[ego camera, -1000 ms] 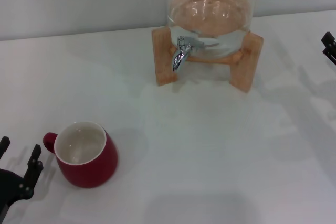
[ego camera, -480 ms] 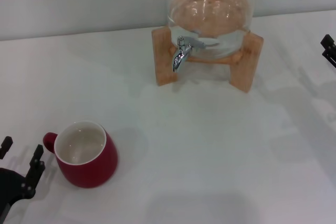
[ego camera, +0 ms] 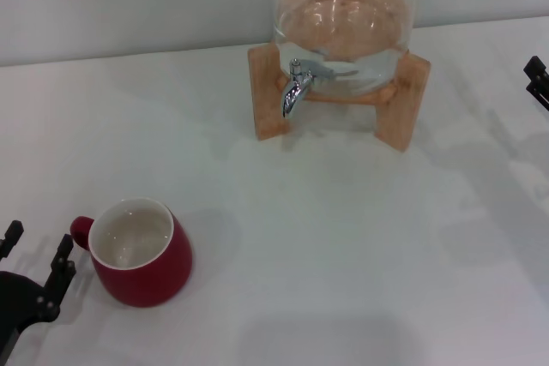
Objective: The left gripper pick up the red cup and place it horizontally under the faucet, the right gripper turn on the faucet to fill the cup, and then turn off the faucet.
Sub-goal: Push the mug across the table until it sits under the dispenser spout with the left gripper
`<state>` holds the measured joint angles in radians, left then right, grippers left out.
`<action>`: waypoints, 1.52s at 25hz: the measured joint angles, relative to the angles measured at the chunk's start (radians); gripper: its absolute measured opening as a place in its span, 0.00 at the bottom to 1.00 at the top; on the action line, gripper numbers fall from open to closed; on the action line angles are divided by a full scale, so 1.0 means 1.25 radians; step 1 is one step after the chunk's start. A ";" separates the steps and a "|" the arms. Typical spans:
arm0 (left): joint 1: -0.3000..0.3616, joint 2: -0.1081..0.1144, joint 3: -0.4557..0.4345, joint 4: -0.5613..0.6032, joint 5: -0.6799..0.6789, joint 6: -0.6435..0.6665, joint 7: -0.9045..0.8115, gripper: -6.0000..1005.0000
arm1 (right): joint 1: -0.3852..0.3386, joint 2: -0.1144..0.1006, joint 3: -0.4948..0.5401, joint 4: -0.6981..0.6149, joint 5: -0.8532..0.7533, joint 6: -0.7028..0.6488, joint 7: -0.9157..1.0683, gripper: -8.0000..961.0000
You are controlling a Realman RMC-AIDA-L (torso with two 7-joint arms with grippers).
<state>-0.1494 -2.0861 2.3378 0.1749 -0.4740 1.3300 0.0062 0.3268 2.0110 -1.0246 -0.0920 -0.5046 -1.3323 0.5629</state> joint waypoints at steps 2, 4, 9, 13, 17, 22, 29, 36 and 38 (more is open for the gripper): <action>-0.003 0.000 0.001 0.000 0.000 -0.005 0.000 0.61 | 0.000 0.000 0.000 0.000 0.000 0.000 0.000 0.91; -0.005 0.001 0.007 0.000 0.000 -0.013 0.000 0.61 | 0.000 0.000 0.000 0.000 0.000 -0.001 0.000 0.91; -0.010 0.001 0.011 0.000 0.000 -0.019 0.000 0.61 | 0.000 0.000 0.000 0.003 0.000 -0.001 0.000 0.91; -0.012 0.001 0.011 0.000 0.000 -0.021 0.000 0.61 | 0.000 0.000 0.000 0.005 0.000 -0.001 0.000 0.91; -0.012 0.001 0.012 0.000 0.000 -0.023 0.000 0.61 | 0.000 0.000 0.000 0.007 0.000 -0.001 0.000 0.91; -0.015 0.001 0.012 0.000 0.000 -0.036 0.000 0.61 | 0.000 0.000 0.000 0.007 0.000 -0.001 -0.001 0.91; -0.018 0.001 0.012 0.000 0.000 -0.040 0.000 0.61 | -0.001 0.000 0.000 0.007 0.000 -0.002 -0.001 0.91; -0.025 0.002 0.013 0.000 0.000 -0.041 0.000 0.61 | -0.001 0.000 0.000 0.007 0.000 -0.002 -0.001 0.91; -0.026 0.002 0.013 0.000 0.000 -0.041 0.000 0.61 | -0.001 0.000 0.000 0.007 0.000 -0.003 -0.001 0.91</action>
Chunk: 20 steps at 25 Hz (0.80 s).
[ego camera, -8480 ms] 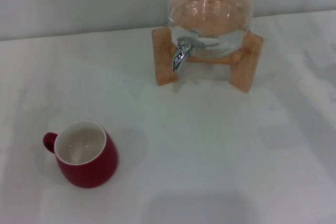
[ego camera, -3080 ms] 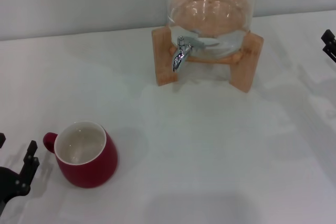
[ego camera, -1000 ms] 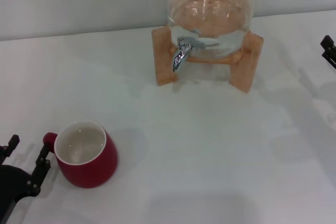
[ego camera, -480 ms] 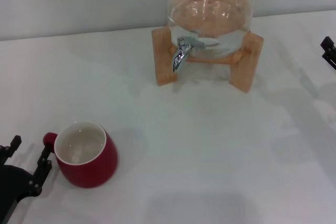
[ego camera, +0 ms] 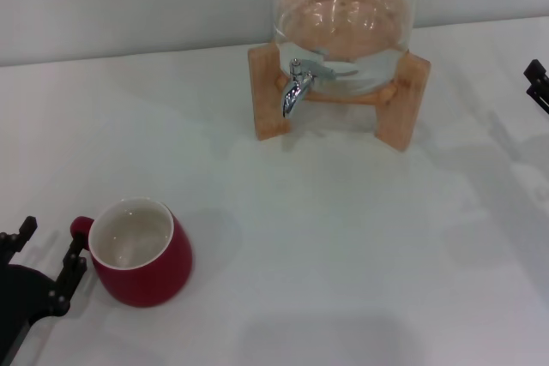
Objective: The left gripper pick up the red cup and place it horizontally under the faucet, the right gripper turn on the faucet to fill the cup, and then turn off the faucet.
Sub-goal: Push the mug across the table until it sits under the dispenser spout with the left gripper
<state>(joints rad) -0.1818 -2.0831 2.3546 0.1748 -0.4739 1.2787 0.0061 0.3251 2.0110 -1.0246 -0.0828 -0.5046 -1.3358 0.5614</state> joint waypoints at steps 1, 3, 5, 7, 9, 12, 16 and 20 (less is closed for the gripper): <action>0.000 0.000 0.000 0.000 0.000 0.000 0.000 0.61 | 0.000 0.000 0.000 0.000 0.000 -0.001 0.000 0.91; -0.001 0.000 0.000 0.000 0.000 0.000 0.000 0.61 | 0.000 0.000 0.000 0.001 0.000 -0.004 0.000 0.91; -0.002 0.000 0.000 0.000 0.000 0.000 0.000 0.61 | 0.000 0.000 0.000 0.001 0.000 -0.006 0.000 0.91; -0.004 0.000 0.000 0.000 0.000 0.000 0.000 0.61 | 0.000 0.000 0.000 0.001 0.000 -0.006 0.000 0.91; -0.008 0.000 0.000 -0.004 0.000 0.000 0.000 0.61 | 0.000 0.000 0.000 0.001 0.000 -0.006 0.000 0.91; -0.016 0.000 0.000 -0.010 0.000 -0.001 0.000 0.61 | 0.000 0.000 0.000 0.001 0.000 -0.006 0.000 0.91; -0.022 0.000 0.000 -0.010 0.000 -0.002 0.000 0.61 | 0.000 0.000 0.000 0.001 0.000 -0.006 0.000 0.91; -0.028 0.000 0.000 -0.010 0.000 -0.007 0.000 0.61 | 0.000 0.000 0.000 0.001 0.000 -0.006 0.000 0.91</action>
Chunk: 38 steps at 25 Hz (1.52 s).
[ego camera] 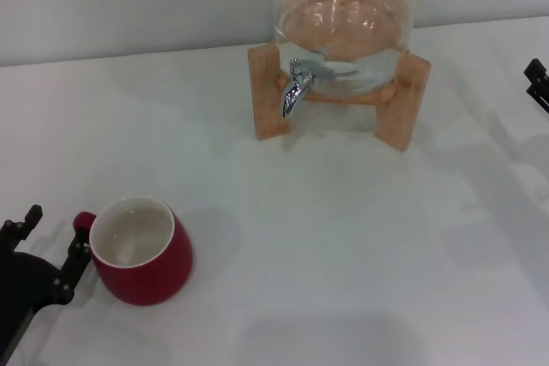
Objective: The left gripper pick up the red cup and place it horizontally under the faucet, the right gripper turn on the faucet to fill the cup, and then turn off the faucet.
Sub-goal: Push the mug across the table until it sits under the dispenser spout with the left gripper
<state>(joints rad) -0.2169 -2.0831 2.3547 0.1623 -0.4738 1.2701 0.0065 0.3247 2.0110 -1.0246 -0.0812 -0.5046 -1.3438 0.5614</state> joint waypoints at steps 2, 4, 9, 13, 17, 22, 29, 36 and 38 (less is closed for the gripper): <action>-0.002 0.000 0.000 0.000 0.000 -0.004 0.001 0.61 | -0.001 0.000 0.000 0.000 0.000 0.000 0.000 0.91; -0.003 0.000 0.000 0.000 0.002 -0.006 0.002 0.61 | -0.001 0.000 0.000 0.000 0.000 0.000 0.000 0.91; -0.005 0.000 0.000 0.000 0.007 -0.006 0.001 0.61 | -0.002 0.000 0.000 0.000 0.000 -0.006 0.000 0.91; -0.006 0.000 0.000 0.000 0.007 -0.008 0.001 0.61 | -0.006 0.000 0.000 0.000 0.000 -0.012 0.000 0.91; -0.006 0.000 0.001 0.000 0.008 -0.014 0.000 0.61 | -0.006 0.000 0.000 0.000 0.000 -0.013 0.000 0.91; -0.006 -0.001 0.009 0.000 0.009 -0.015 0.000 0.61 | -0.007 0.000 0.000 0.000 0.000 -0.015 0.000 0.91; -0.006 -0.001 0.010 0.000 0.009 -0.015 0.001 0.61 | -0.007 0.000 0.000 0.000 0.000 -0.019 0.000 0.91; -0.006 -0.001 0.012 0.000 0.015 -0.015 0.004 0.61 | -0.007 0.000 0.000 0.000 0.000 -0.020 0.000 0.91; -0.006 -0.001 0.012 0.000 0.018 -0.015 0.004 0.61 | -0.007 0.000 0.000 0.000 0.000 -0.020 0.000 0.91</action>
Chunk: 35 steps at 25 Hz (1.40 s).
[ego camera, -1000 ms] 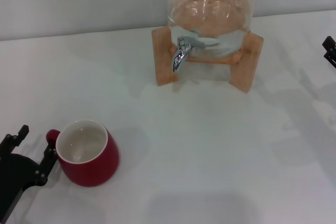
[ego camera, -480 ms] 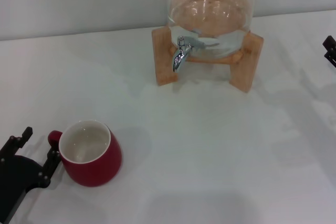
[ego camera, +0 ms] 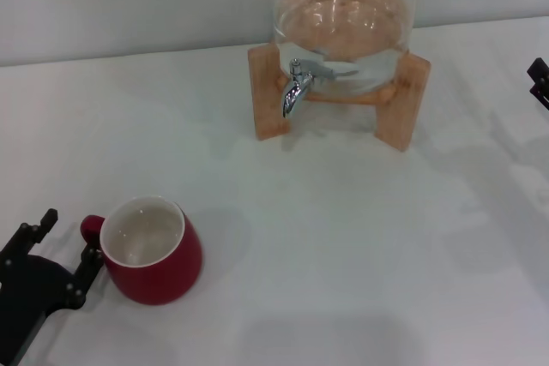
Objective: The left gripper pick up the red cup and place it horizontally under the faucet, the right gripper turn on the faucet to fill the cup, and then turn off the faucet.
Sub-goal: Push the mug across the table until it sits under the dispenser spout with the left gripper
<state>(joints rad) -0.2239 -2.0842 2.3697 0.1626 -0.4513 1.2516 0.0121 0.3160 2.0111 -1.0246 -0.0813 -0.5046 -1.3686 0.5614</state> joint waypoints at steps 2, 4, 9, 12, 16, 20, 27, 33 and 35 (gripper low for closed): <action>0.000 0.000 0.000 0.000 0.003 0.000 0.001 0.61 | 0.000 0.000 0.000 0.000 0.000 0.000 0.000 0.91; 0.000 0.001 0.000 0.000 0.009 -0.004 0.006 0.61 | 0.000 0.000 0.000 0.000 0.000 0.000 0.000 0.91; 0.000 0.001 0.003 0.000 0.015 -0.009 0.009 0.61 | 0.000 0.000 0.000 0.000 0.000 0.000 0.000 0.91; 0.000 0.001 0.004 0.000 0.017 -0.010 0.010 0.61 | 0.000 0.000 0.000 0.000 0.000 0.000 0.000 0.91; -0.001 0.001 0.005 0.000 0.020 -0.010 0.010 0.61 | 0.000 0.000 0.000 0.000 0.000 0.000 0.000 0.91; -0.002 0.001 0.005 0.000 0.020 -0.009 0.011 0.61 | 0.000 0.000 0.000 0.000 0.000 0.000 -0.001 0.91; -0.001 0.001 0.005 0.001 0.020 -0.004 0.022 0.60 | -0.001 0.000 0.000 0.001 0.000 0.000 -0.001 0.91; 0.000 0.001 0.006 0.002 0.020 -0.003 0.022 0.60 | -0.001 0.000 0.000 0.001 0.000 0.000 -0.001 0.91; 0.000 0.001 0.006 0.002 0.020 -0.002 0.022 0.60 | -0.001 0.000 0.000 0.001 0.000 0.000 -0.001 0.91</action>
<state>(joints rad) -0.2243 -2.0831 2.3777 0.1657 -0.4264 1.2486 0.0400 0.3144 2.0110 -1.0246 -0.0797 -0.5046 -1.3683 0.5598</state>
